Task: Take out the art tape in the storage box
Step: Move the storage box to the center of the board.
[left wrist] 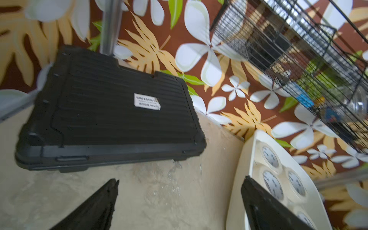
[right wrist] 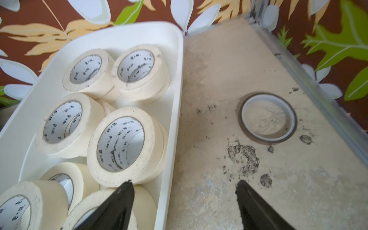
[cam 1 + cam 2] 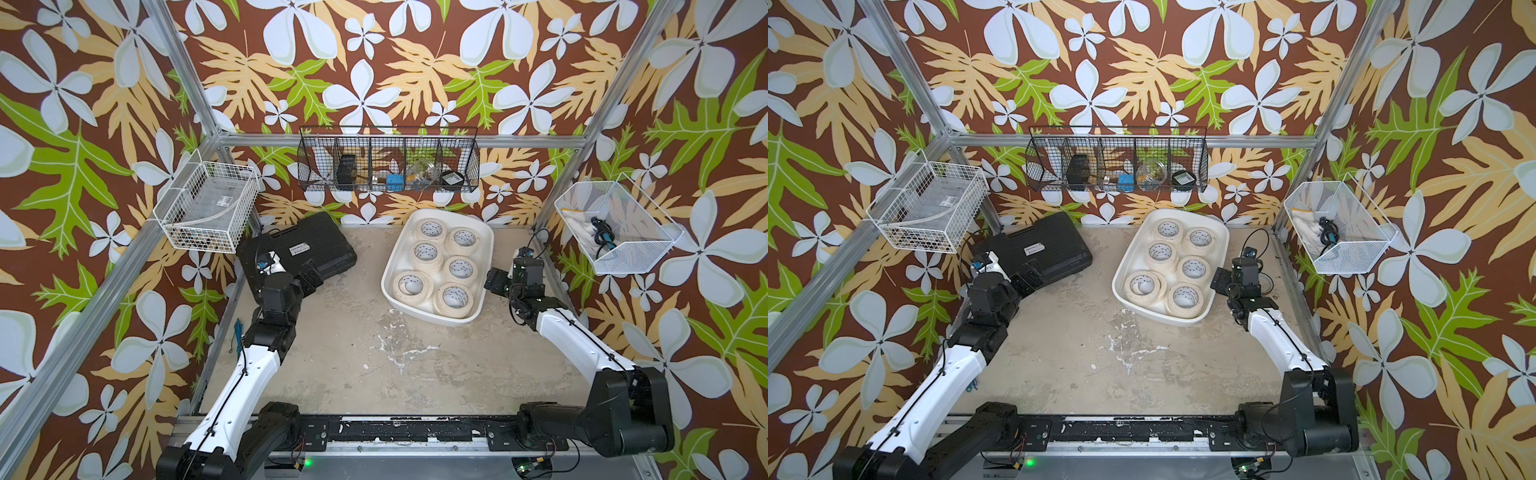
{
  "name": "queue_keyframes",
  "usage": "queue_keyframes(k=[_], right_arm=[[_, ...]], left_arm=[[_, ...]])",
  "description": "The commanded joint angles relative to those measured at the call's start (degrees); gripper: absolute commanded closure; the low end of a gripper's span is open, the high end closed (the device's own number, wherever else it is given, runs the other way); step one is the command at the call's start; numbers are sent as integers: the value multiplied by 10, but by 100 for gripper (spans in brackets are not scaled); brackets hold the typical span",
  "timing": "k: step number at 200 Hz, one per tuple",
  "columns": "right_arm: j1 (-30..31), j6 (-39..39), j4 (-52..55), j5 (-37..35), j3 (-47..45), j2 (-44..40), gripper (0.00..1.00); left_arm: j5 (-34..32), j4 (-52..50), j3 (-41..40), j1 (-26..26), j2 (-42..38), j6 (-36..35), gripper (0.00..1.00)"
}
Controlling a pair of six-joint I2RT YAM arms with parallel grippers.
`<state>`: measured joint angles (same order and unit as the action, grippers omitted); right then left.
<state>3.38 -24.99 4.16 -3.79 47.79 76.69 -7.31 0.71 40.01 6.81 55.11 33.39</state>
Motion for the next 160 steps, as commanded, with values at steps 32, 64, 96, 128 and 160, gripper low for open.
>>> queue_keyframes(k=[32,64,96,128,160], right_arm=[[0,6,57,89,43,66,38],[0,10,47,90,44,84,43],[0,15,46,103,49,110,52],[1,14,36,114,44,118,68],[8,14,31,125,41,123,83]], left_arm=[[205,-97,29,0,11,-29,0],[241,-105,24,2,1,-37,0],[264,-110,29,6,1,-44,0],[264,-129,49,15,5,-52,0],[261,-133,52,25,9,-56,0]])
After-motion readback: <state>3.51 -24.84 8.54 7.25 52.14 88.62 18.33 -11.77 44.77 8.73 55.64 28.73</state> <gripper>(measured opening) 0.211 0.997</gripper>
